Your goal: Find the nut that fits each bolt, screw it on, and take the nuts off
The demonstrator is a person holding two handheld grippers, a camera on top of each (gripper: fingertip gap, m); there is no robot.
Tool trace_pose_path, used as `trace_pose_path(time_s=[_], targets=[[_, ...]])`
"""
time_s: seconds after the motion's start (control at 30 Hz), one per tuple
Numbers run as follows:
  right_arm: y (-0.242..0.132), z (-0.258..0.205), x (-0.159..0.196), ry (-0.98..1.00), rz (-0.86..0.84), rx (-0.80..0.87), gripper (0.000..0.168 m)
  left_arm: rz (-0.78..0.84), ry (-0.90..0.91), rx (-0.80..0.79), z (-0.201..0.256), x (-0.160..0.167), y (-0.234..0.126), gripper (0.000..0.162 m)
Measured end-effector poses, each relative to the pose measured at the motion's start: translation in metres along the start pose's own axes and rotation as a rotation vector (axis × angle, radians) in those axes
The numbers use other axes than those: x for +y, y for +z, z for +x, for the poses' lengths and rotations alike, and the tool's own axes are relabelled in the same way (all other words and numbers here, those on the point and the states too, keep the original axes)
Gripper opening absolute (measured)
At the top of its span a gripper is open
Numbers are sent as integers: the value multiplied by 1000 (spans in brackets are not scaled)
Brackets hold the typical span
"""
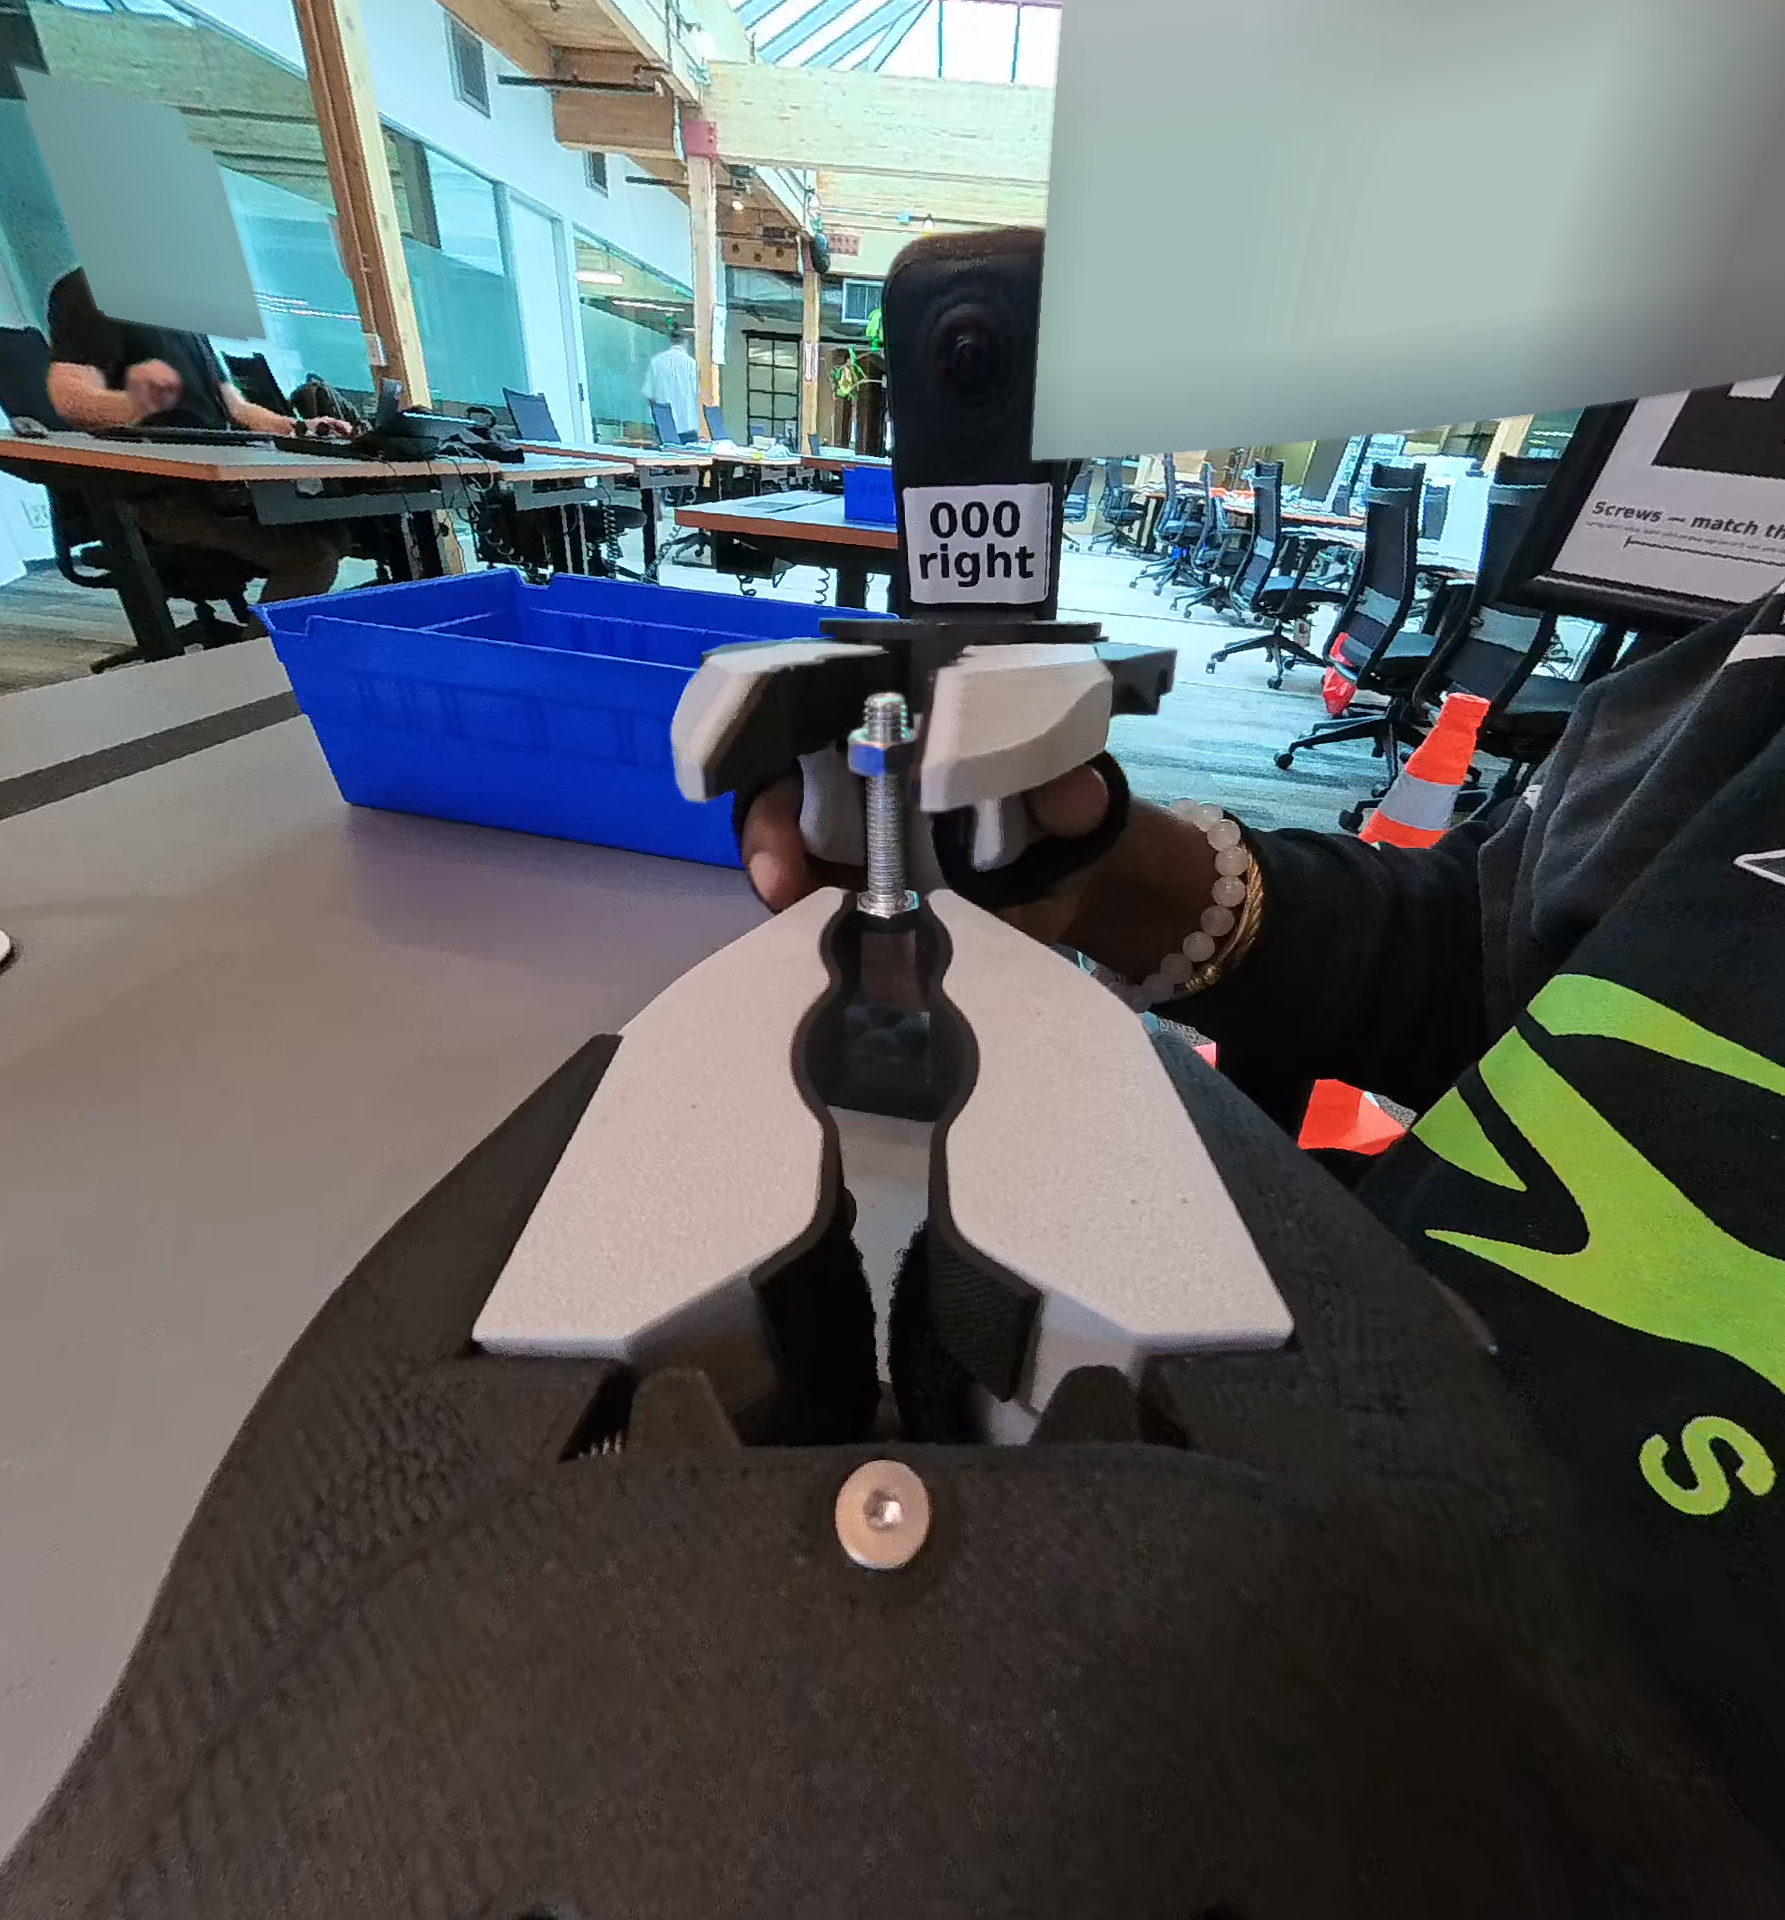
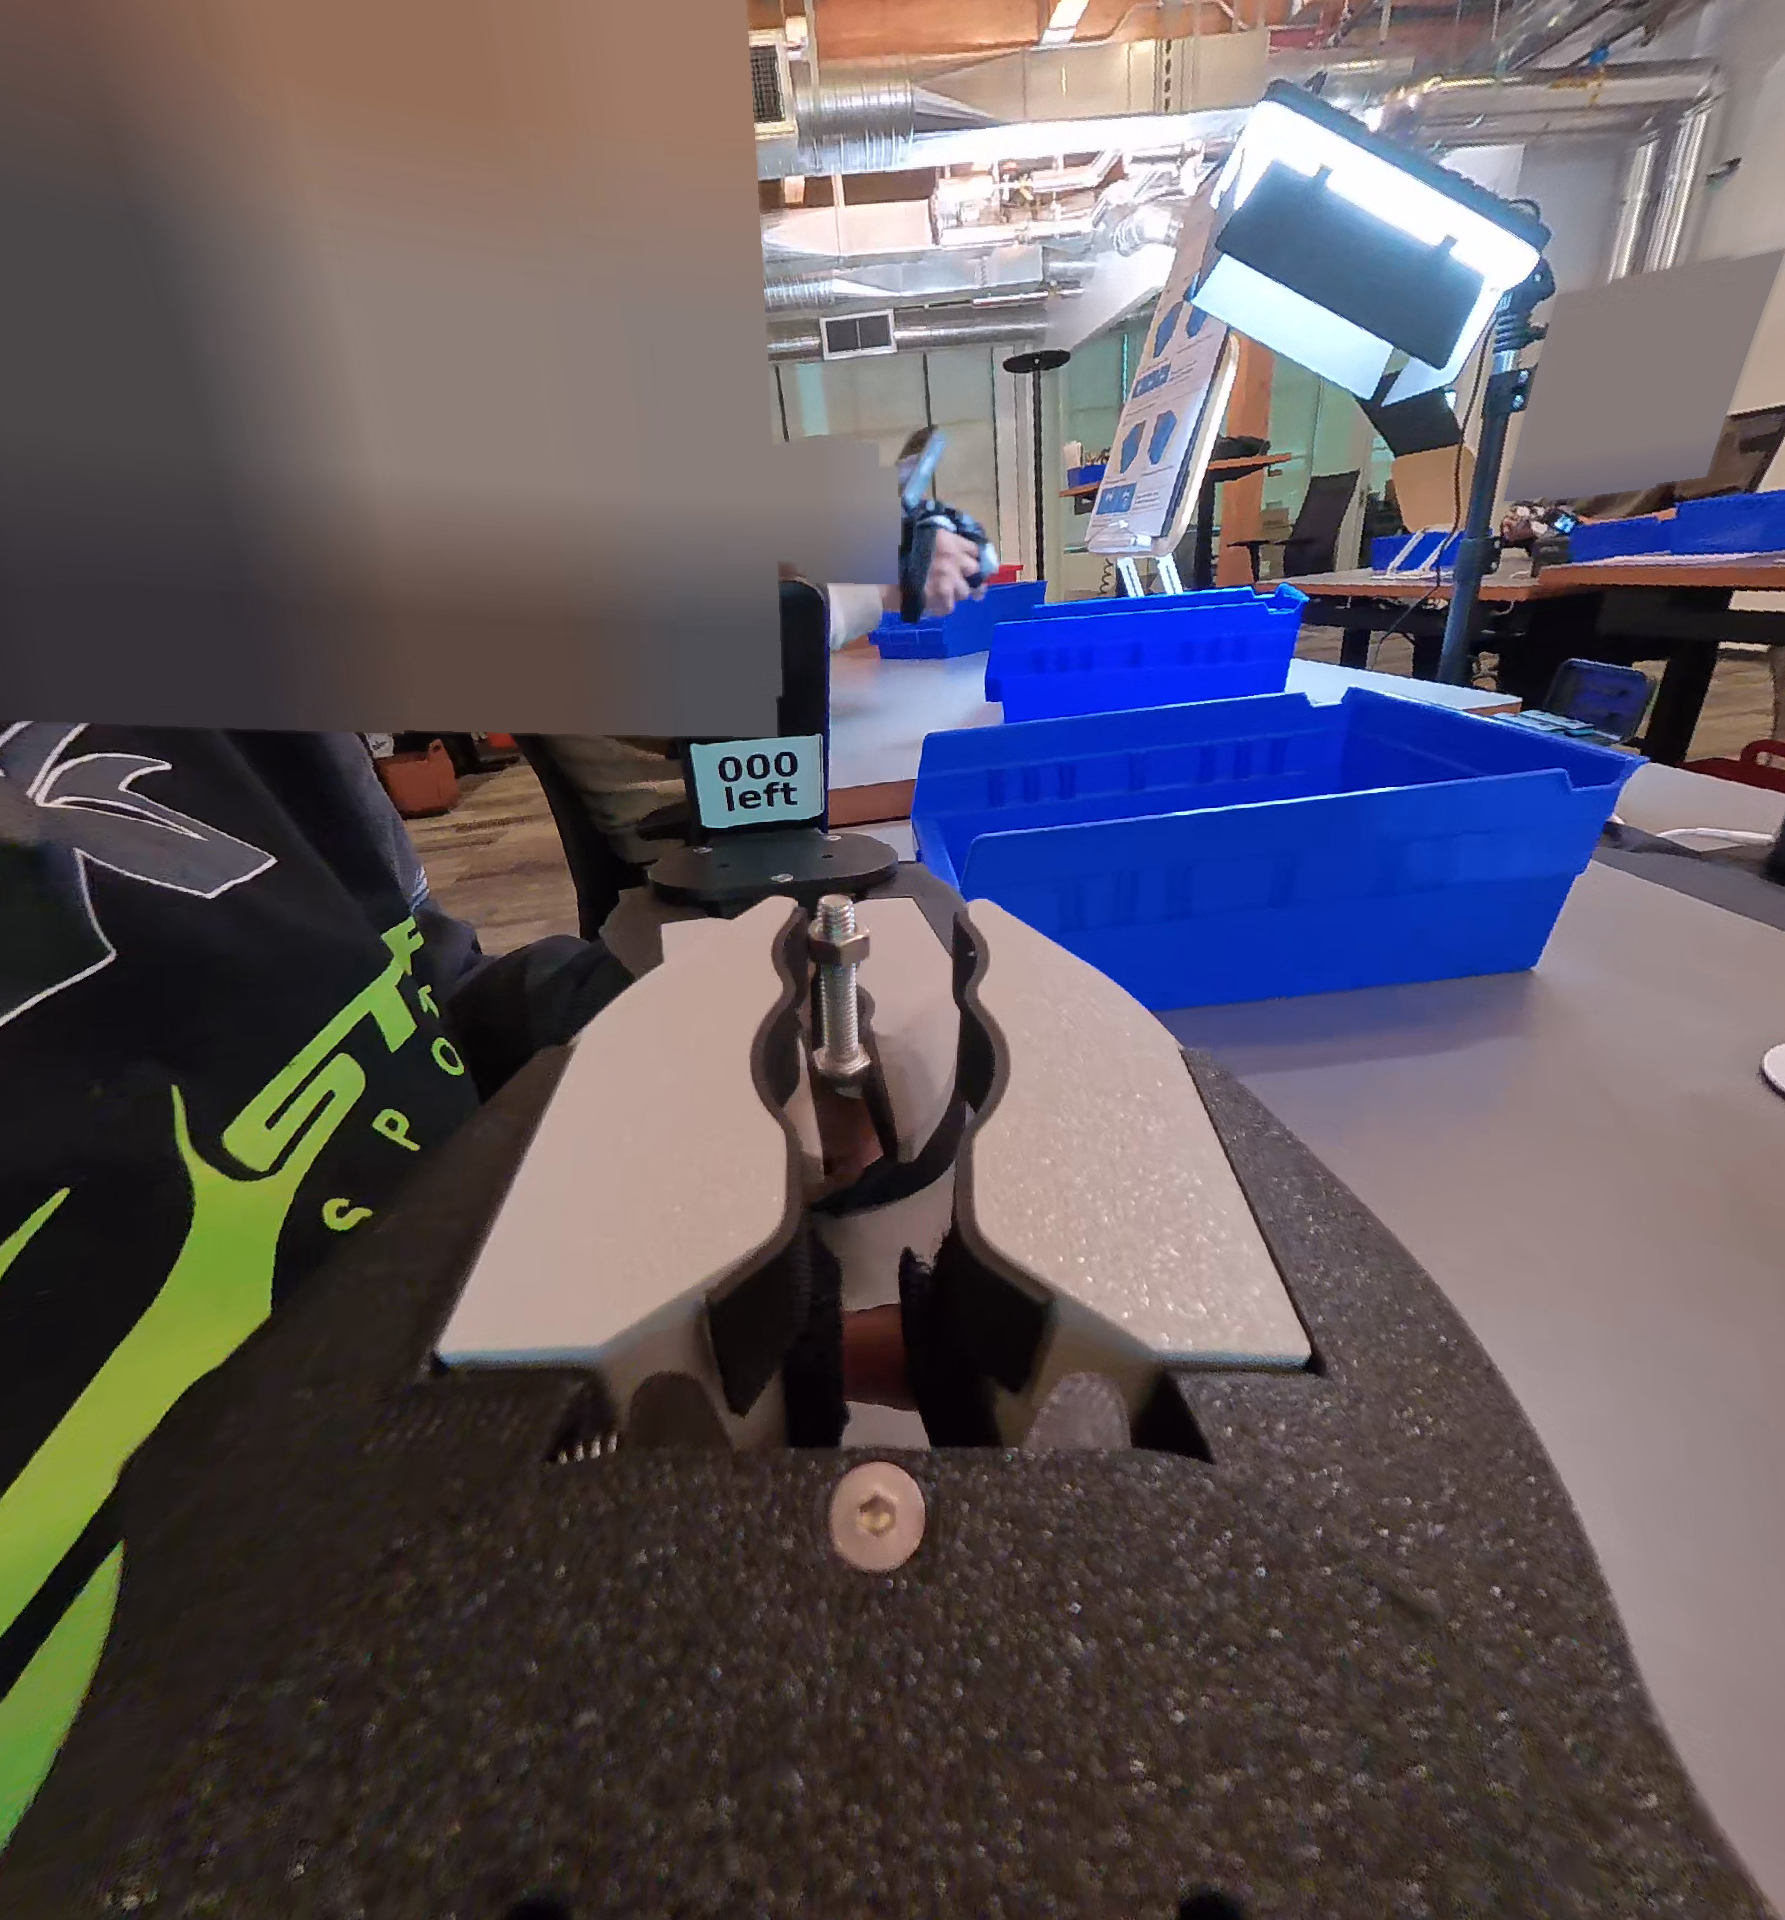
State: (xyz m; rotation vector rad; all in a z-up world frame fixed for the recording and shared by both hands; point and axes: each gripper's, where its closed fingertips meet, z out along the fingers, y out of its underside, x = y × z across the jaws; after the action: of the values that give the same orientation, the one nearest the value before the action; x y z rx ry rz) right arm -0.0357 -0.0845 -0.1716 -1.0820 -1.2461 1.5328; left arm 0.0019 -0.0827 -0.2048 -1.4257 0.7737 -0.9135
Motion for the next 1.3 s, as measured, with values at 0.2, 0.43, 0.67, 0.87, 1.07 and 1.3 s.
trace_pose_path(time_s=[0.2,0.43,0.67,0.87,1.07,1.3], targets=[[-20,12,-7,-14,26,63,12,15,-10,-2,-2,-3,-2,10],[-20,5,-9,-11,37,27,20,3,-6,-6,-2,-1,-1,10],[-1,-2,-5,-13,10,-15,28,-4,-1,-14,-3,1,-1,10],[-3,2,-4,-21,-2,4,27,1,1,-6,-2,0,-1,10],[-23,12,-9,-23,33,64,12,10,-5,-1,-2,-1,-2,10],[-16,2,-7,-22,24,10,24,1,-2,-7,-2,0,-1,10]])
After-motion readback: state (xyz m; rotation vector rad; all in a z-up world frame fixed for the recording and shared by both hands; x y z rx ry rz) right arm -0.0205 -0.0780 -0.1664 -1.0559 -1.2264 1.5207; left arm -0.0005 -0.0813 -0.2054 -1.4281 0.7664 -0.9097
